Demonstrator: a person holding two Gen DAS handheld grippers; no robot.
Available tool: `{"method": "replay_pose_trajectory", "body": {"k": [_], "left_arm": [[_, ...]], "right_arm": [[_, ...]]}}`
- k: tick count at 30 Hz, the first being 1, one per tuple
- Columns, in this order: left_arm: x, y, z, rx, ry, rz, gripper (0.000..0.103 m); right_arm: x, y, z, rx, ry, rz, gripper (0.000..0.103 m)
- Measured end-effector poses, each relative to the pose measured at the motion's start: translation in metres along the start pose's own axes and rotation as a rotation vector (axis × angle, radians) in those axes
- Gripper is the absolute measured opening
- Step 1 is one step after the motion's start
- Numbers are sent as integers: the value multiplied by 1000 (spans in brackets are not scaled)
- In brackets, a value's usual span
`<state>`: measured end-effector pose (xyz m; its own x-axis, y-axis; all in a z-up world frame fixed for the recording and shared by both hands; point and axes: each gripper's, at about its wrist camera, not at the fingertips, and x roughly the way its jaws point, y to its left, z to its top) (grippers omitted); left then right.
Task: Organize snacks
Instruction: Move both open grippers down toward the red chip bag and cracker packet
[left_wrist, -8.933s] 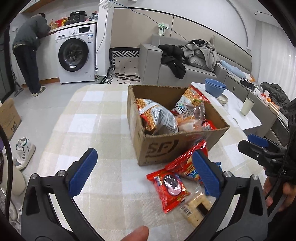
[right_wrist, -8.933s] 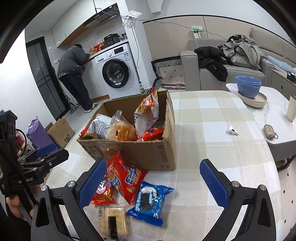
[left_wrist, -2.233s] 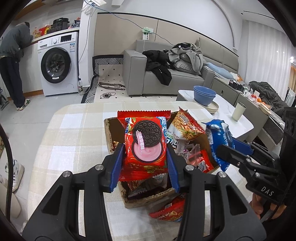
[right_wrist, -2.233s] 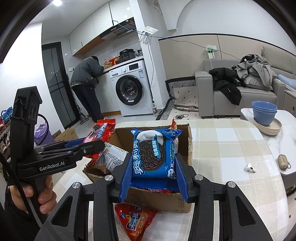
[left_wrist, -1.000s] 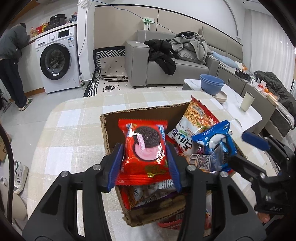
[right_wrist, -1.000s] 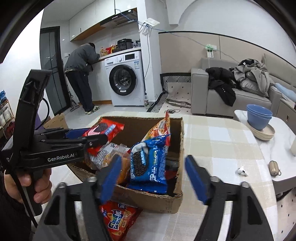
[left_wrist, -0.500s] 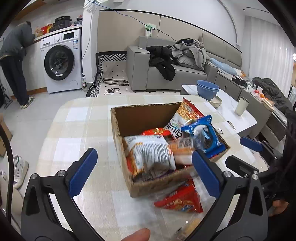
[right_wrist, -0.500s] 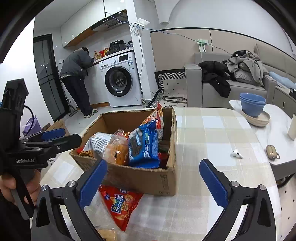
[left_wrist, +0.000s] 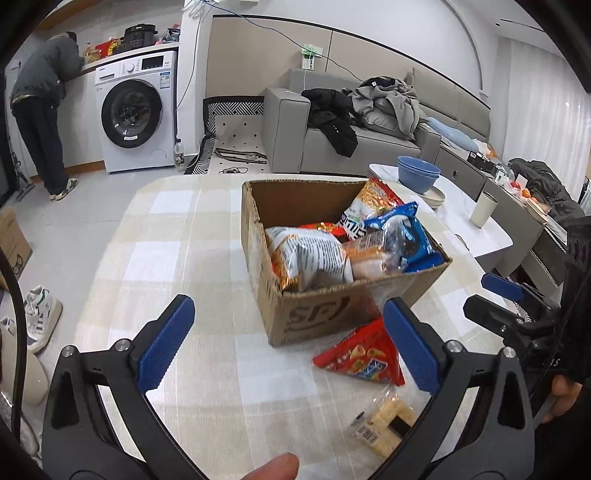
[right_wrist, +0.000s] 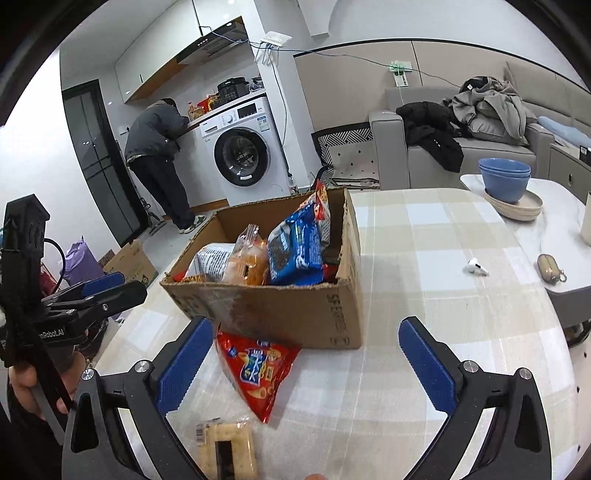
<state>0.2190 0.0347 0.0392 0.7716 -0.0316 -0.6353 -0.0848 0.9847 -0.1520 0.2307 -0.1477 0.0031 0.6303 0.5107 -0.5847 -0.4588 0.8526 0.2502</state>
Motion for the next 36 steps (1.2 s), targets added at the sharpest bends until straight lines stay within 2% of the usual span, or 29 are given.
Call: {"method": "replay_pose_trajectory", "body": {"k": [10, 18, 25, 36], "left_arm": [[-25, 4, -22, -10, 0, 15, 102], [-31, 4, -45, -11, 32, 40, 102], [-28, 9, -64, -29, 71, 54, 102], [-10, 8, -85, -32, 125, 63, 102]], "right_arm": [[-11, 12, -25, -16, 47, -9, 103], [-15, 19, -33, -20, 70, -15, 102], [-12, 24, -45, -44, 110, -5, 103], [15, 31, -66, -108, 240, 21, 102]]}}
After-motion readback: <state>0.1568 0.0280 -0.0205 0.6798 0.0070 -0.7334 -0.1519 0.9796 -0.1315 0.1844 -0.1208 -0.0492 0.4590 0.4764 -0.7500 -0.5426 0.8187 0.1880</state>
